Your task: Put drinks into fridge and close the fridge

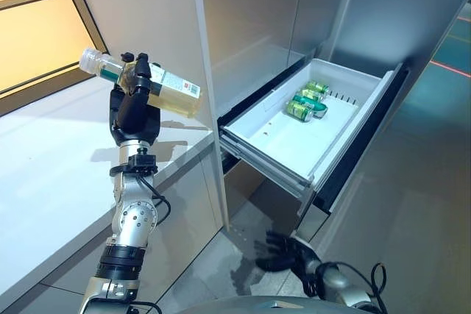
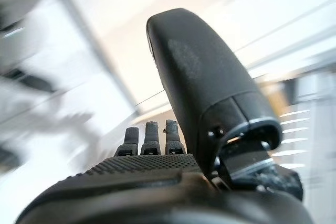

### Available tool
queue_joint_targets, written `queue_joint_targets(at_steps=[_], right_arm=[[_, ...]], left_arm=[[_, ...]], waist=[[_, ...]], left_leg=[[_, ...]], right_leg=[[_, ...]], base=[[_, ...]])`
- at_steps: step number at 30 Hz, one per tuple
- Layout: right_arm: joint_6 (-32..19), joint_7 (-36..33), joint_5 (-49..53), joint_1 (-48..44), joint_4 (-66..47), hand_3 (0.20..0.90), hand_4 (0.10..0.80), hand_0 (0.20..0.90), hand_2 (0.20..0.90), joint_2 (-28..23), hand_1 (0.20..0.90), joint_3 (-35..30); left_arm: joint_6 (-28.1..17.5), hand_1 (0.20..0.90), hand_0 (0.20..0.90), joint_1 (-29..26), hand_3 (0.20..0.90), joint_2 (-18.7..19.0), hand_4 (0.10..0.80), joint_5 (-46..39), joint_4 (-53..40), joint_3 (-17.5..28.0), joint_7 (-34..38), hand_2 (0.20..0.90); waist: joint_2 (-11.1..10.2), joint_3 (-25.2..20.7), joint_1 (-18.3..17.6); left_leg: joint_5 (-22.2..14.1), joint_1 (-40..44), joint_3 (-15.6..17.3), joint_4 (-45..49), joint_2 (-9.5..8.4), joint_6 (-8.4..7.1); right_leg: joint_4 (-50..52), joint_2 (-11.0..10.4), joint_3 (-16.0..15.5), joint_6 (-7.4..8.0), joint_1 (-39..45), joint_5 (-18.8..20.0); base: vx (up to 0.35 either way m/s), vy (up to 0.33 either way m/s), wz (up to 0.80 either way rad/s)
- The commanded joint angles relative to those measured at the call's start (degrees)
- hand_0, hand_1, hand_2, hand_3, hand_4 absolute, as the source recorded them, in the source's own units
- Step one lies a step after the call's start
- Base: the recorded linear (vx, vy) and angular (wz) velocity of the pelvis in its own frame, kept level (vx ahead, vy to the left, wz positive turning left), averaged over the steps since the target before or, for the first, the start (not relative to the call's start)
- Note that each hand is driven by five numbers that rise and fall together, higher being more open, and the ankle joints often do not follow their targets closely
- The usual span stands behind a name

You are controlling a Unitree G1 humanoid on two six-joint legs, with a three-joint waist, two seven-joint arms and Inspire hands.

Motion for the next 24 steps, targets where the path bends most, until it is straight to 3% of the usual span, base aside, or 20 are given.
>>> queue_joint_targets(at_steps=[1, 4, 6, 11, 17, 24], right_arm=[[5.16, 5.99, 8.0, -0.82, -11.16, 0.9, 0.8, 0.9, 0.9, 2.09, 0.9, -1.43], [8.44, 9.66, 13.06, -0.81, -21.74, 0.9, 0.8, 0.9, 0.9, 0.78, 0.9, -3.51], [7.76, 11.83, 14.73, -1.68, -27.61, 0.9, 0.8, 0.9, 0.9, -0.8, 0.9, -4.82], [1.68, 11.96, 14.66, -7.38, -45.93, 0.9, 0.8, 0.9, 0.9, -8.17, 0.9, -9.64], [-1.26, 9.75, 12.32, -16.54, -54.37, 0.9, 0.8, 0.9, 0.9, -12.93, 0.9, -11.29], [0.82, 7.99, 10.47, -18.58, -57.43, 0.9, 0.8, 0.9, 0.9, -14.75, 0.9, -10.96]], left_arm=[[-3.84, 0.3, 0.3, -7.32, 0.2, 3.86, 0.1, 2.92, -8.64, 0.36, -6.63, 0.3], [-3.88, 0.3, 0.3, -5.35, 0.2, 4.62, 0.1, 6.59, -9.93, -0.31, -7.04, 0.3], [-4.07, 0.3, 0.3, -4.42, 0.2, 5.1, 0.1, 8.27, -10.2, -0.3, -7.81, 0.3], [-3.71, 0.3, 0.3, -3.4, 0.2, 7.66, 0.1, 11.2, -10.95, -0.42, -8.47, 0.3], [-1.14, 0.3, 0.3, -6.44, 0.2, 9.65, 0.1, 16.14, -11.39, -1.77, -7.73, 0.3], [2.13, 0.3, 0.3, -8.02, 0.2, 10.21, 0.1, 20.6, -15.31, -4.07, -9.84, 0.3]], waist=[[-2.07, -3.85, -0.59], [-2.31, -3.66, -0.85], [-2.47, -3.59, -0.93], [-2.82, -3.4, -1.15], [-2.89, -3.83, -1.27], [-3.05, -3.81, -1.45]], left_leg=[[-2.69, -0.54, 3.07, 0.09, -2.26, 1.84], [-2.53, -0.53, 3.46, 0.09, -2.11, 1.77], [-2.47, -0.63, 3.68, 0.09, -2.1, 1.79], [-2.5, -0.86, 4.69, 0.09, -1.98, 1.76], [-2.11, -1.22, 5.63, 0.09, -1.91, 1.85], [-2.33, -0.89, 6.3, 0.09, -1.86, 2.06]], right_leg=[[0.81, -1.8, 1.51, 3.46, 0.28, 1.12], [0.69, -1.83, 1.58, 3.6, 0.25, 1.38], [0.66, -1.81, 1.73, 3.63, 0.11, 1.48], [0.69, -1.76, 2.62, 3.84, -0.42, 1.66], [0.82, -1.78, 3.27, 3.78, -1.11, 2.11], [0.9, -1.76, 3.66, 3.88, -1.01, 2.19]], base=[[0.0, 0.0, 0.0], [0.0, 0.0, 0.0], [0.0, 0.0, 0.0], [-0.021, 0.0, -0.02], [-0.023, 0.011, -0.12], [-0.002, 0.004, -0.02]])
